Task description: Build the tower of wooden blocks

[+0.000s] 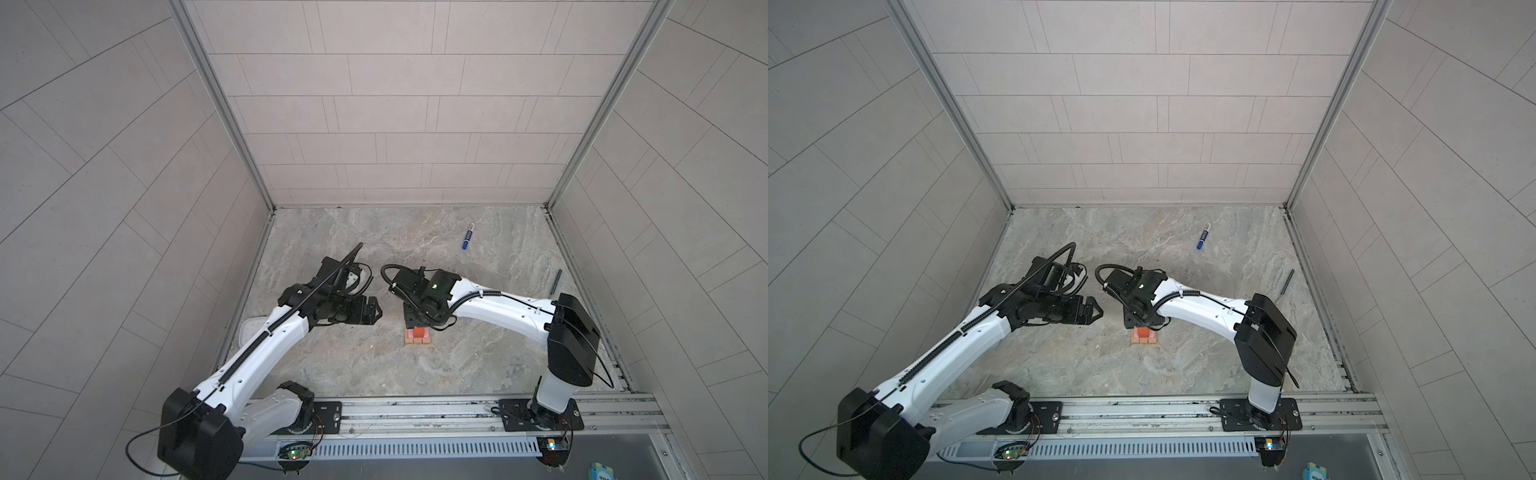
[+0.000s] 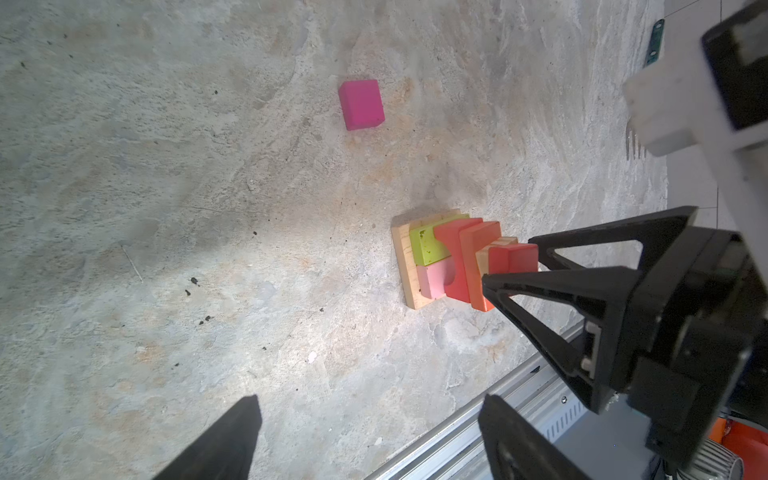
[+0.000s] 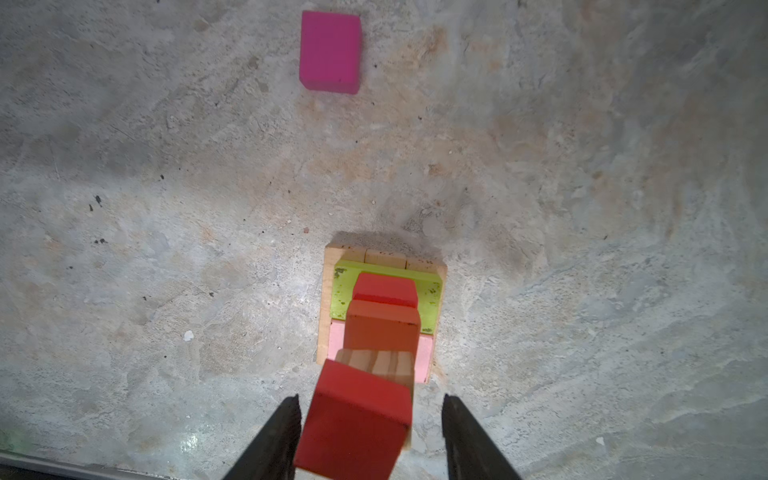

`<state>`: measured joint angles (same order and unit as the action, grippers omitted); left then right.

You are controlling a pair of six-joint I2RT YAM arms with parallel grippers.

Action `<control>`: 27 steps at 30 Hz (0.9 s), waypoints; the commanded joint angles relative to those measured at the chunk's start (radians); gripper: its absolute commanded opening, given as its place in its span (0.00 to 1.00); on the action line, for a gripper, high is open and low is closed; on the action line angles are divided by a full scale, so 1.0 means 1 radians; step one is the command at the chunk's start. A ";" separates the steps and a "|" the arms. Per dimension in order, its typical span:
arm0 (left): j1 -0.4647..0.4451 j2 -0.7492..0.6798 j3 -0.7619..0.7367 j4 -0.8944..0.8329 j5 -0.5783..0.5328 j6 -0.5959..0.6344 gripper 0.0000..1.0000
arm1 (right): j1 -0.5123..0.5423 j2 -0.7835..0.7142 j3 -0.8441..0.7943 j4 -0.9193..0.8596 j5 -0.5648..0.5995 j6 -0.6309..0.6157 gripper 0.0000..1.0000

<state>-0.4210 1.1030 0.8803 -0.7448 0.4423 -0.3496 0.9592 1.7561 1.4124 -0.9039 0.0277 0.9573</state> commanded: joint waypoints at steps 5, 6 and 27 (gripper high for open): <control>0.008 -0.011 -0.012 0.007 0.004 0.001 0.89 | -0.002 -0.039 -0.020 -0.038 0.032 0.003 0.55; 0.009 -0.011 -0.011 0.008 0.005 0.001 0.89 | -0.002 -0.039 -0.020 -0.039 0.034 0.003 0.55; 0.009 -0.010 -0.012 0.009 0.007 0.003 0.89 | -0.005 0.024 0.041 -0.064 0.011 -0.048 0.59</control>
<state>-0.4179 1.1030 0.8776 -0.7444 0.4454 -0.3496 0.9592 1.7641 1.4322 -0.9295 0.0166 0.9131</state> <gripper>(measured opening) 0.888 0.588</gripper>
